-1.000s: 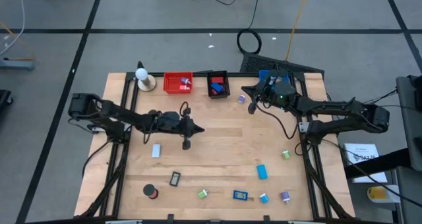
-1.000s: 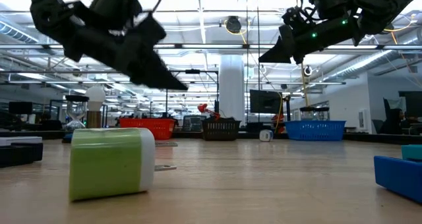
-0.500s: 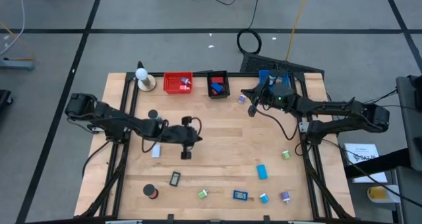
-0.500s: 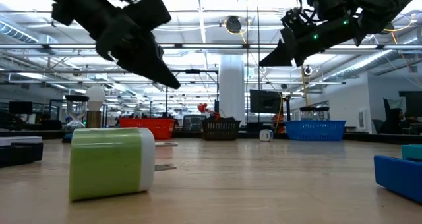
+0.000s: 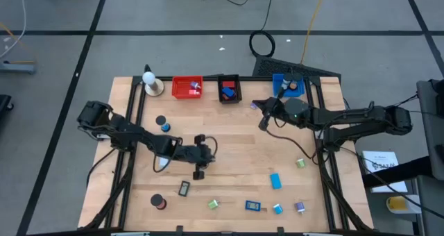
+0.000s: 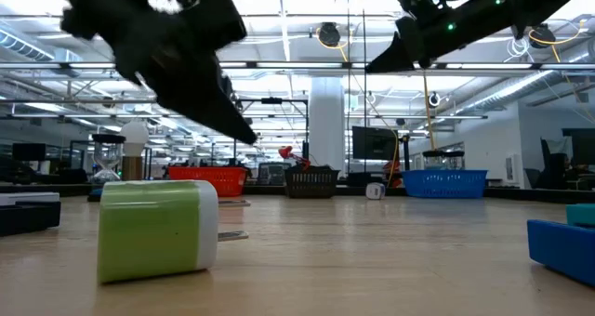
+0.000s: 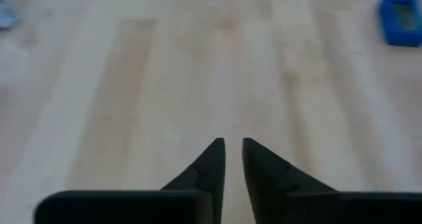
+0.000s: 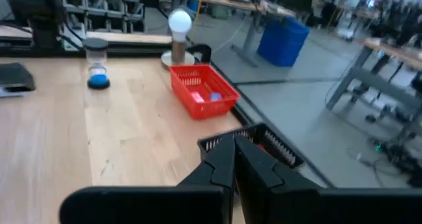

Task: Pick & Place Office items
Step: Put the left green charger adapter into the red bin

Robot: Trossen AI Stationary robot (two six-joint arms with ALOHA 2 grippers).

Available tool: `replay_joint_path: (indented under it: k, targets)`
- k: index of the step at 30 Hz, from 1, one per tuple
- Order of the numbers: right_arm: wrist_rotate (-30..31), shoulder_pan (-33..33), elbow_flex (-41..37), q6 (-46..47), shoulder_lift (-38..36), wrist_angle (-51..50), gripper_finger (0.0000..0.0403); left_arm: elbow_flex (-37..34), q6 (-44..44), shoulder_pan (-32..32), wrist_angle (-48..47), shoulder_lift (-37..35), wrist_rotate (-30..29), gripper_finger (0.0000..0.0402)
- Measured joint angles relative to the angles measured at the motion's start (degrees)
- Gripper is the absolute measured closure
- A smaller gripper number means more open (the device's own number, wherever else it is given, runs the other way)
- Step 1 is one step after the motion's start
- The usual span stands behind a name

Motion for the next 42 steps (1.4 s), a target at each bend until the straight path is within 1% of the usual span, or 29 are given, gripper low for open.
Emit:
replay_joint_path:
  k: [3,5,8,12,16,19,24,27,30,35,38,42]
  targets:
    - [1.40,1.65,0.01,-2.05,0.00,0.19,0.0399,4.22,-5.40,-3.67,-8.02,-0.04,-0.39,0.0308]
    - [1.40,1.80,0.01,-2.34,0.00,0.17,0.0399,7.16,-8.56,-6.57,-13.69,0.32,-2.18,0.0284]
    - [1.57,1.68,0.01,-1.82,0.00,0.20,0.0399,11.81,-13.96,-10.53,-19.94,2.21,-6.10,0.0249]
    - [1.50,1.75,0.01,0.65,0.02,0.08,0.0399,18.16,-20.99,-14.21,-25.48,5.71,-6.77,0.0200]
    - [1.50,3.07,-0.05,5.55,0.04,-1.75,0.0399,24.50,-24.10,-17.09,-29.85,11.12,-6.57,0.0151]
    - [2.21,5.09,-0.06,7.84,0.33,-2.58,0.0399,30.05,-24.77,-19.17,-32.76,15.83,-6.51,0.0119]
    - [8.23,9.79,-0.09,9.12,0.76,-3.83,0.0399,38.18,-27.21,-21.28,-38.09,22.62,-6.76,0.0083]
    - [10.82,12.02,-0.10,8.73,0.74,-3.61,0.0399,41.30,-29.68,-21.76,-41.19,24.82,-7.92,0.0076]
    - [12.23,13.31,-0.08,7.50,0.76,-3.38,0.0399,41.98,-31.61,-21.75,-42.33,26.22,-8.24,0.0082]
    - [12.24,12.97,-0.10,4.43,0.74,-2.26,0.0399,41.85,-32.07,-20.03,-40.88,27.30,-5.04,0.0099]
    - [12.20,12.43,-0.10,3.81,0.74,-1.89,0.0399,41.87,-32.01,-19.00,-40.94,27.93,-4.21,0.0112]
    - [12.08,11.73,-0.08,3.72,0.74,-2.00,0.0399,41.85,-31.42,-17.90,-41.60,29.59,-1.53,0.0144]
